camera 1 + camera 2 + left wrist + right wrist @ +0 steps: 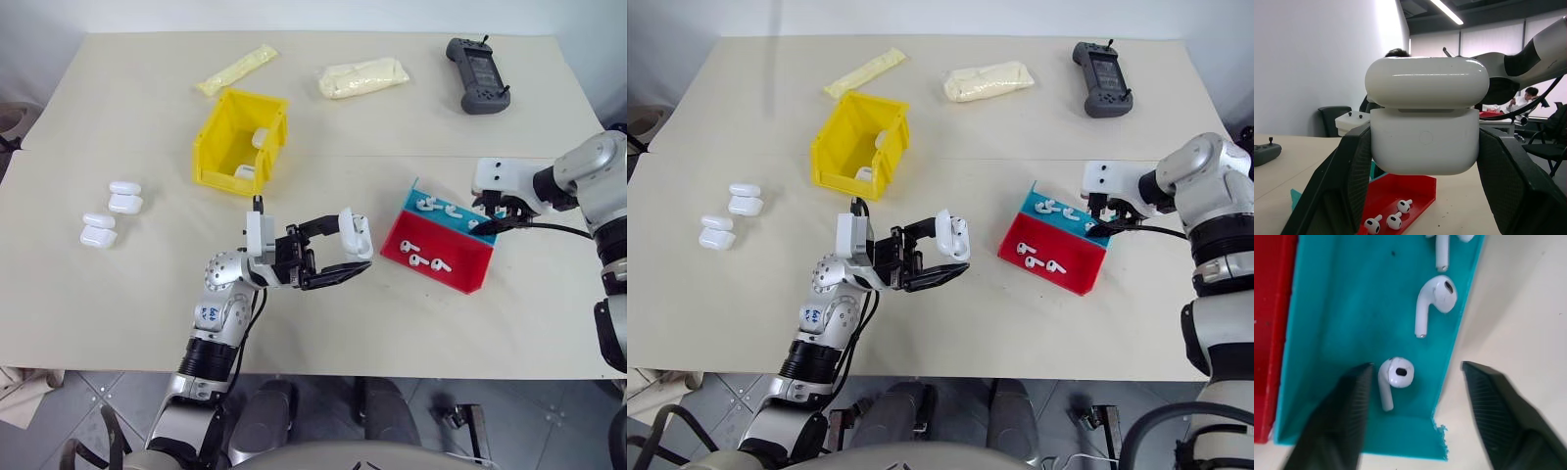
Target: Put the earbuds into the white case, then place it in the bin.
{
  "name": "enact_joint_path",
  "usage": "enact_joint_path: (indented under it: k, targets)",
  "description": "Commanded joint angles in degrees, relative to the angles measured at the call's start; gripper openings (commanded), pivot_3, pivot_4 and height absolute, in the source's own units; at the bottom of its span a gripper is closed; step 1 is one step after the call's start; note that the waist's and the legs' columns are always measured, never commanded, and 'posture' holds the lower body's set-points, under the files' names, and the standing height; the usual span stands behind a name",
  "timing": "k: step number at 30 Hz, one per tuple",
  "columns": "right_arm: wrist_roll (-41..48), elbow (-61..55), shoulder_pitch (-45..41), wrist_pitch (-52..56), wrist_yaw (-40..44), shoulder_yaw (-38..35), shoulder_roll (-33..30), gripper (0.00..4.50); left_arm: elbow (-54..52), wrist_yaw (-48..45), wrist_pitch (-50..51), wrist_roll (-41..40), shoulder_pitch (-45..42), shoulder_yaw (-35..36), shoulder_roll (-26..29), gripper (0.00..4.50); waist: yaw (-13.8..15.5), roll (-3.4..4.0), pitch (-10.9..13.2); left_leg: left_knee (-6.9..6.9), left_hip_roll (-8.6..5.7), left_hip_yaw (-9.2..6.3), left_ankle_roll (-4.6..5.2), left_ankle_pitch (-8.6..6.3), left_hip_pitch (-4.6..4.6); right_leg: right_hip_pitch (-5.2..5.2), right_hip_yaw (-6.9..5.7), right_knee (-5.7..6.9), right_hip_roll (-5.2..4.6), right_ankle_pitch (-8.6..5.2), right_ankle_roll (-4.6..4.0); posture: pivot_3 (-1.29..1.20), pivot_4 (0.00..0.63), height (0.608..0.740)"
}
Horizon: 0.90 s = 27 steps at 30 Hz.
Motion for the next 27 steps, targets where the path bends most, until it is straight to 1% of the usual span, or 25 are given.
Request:
enact_joint_path:
  k: [1, 10, 11, 12, 16, 18, 27]
  targets:
    - [-2.61, 2.25, -0.86, 0.88, 1.57, 1.0, 0.16, 2.95, -1.75, 0.19, -1.09, -0.25, -0.26, 0.19, -0.07, 2.79, 0.02, 0.0, 0.0, 0.0, 0.0, 0.0, 0.0, 0.0, 0.0, 0.0, 0.0, 0.0, 0.0, 0.0, 0.0, 0.0, 0.15, 0.74]
    - [-6.17, 5.06, -2.29, -1.02, 2.26, 2.58, 1.13, 2.95, -2.05, 0.42, -1.12, -0.26, -0.18, 0.33, 0.06, 2.79, 0.04, 0.0, 0.0, 0.0, -0.01, -0.03, 0.0, 0.0, 0.0, 0.02, 0.0, 0.0, 0.0, 0.0, 0.0, 0.0, 0.15, 0.74]
    - [-6.33, 5.24, -2.35, -1.1, 2.3, 2.63, 1.22, 2.6, -2.1, 0.44, -1.11, -0.26, -0.15, 0.33, 0.08, 2.79, 0.0, 0.0, 0.0, 0.0, -0.01, -0.02, 0.0, 0.0, 0.0, 0.02, 0.0, 0.0, 0.0, 0.0, 0.0, 0.0, 0.15, 0.74]
    - [-6.54, 5.38, -2.37, -1.17, 2.46, 2.74, 1.31, 2.4, -2.2, 0.49, -1.08, -0.27, -0.09, 0.35, 0.12, 2.79, -0.04, 0.0, 0.0, 0.0, -0.01, -0.02, 0.0, 0.0, 0.01, 0.03, 0.0, 0.0, 0.0, 0.0, 0.0, 0.0, 0.15, 0.74]
    - [-6.95, 5.52, -2.39, -1.33, 3.13, 2.84, 1.57, 1.08, -2.46, 0.65, -1.04, -0.32, 0.09, 0.35, 0.34, 2.79, -0.08, -0.01, 0.0, 0.07, -0.01, -0.02, 0.0, 0.0, 0.07, 0.11, 0.0, 0.01, 0.0, 0.0, 0.0, 0.0, 0.15, 0.74]
    - [-7.12, 5.31, -2.38, -1.1, 4.11, 3.01, 1.54, 0.53, -2.52, 0.76, -1.02, -0.36, 0.1, 0.32, 0.41, 2.79, -0.1, -0.01, -0.01, 0.13, 0.0, -0.02, -0.01, 0.0, 0.07, 0.12, 0.0, 0.04, 0.0, 0.01, 0.01, 0.0, 0.15, 0.74]
    - [-5.48, 2.5, -1.0, -0.14, 4.26, 0.91, 1.19, 0.51, -2.49, 0.92, -1.1, -0.37, -0.01, 0.16, 0.34, 2.79, -0.11, -0.01, 0.0, 0.14, 0.0, -0.04, -0.02, -0.01, 0.06, 0.11, 0.0, 0.04, 0.0, 0.01, 0.01, 0.0, 0.15, 0.74]
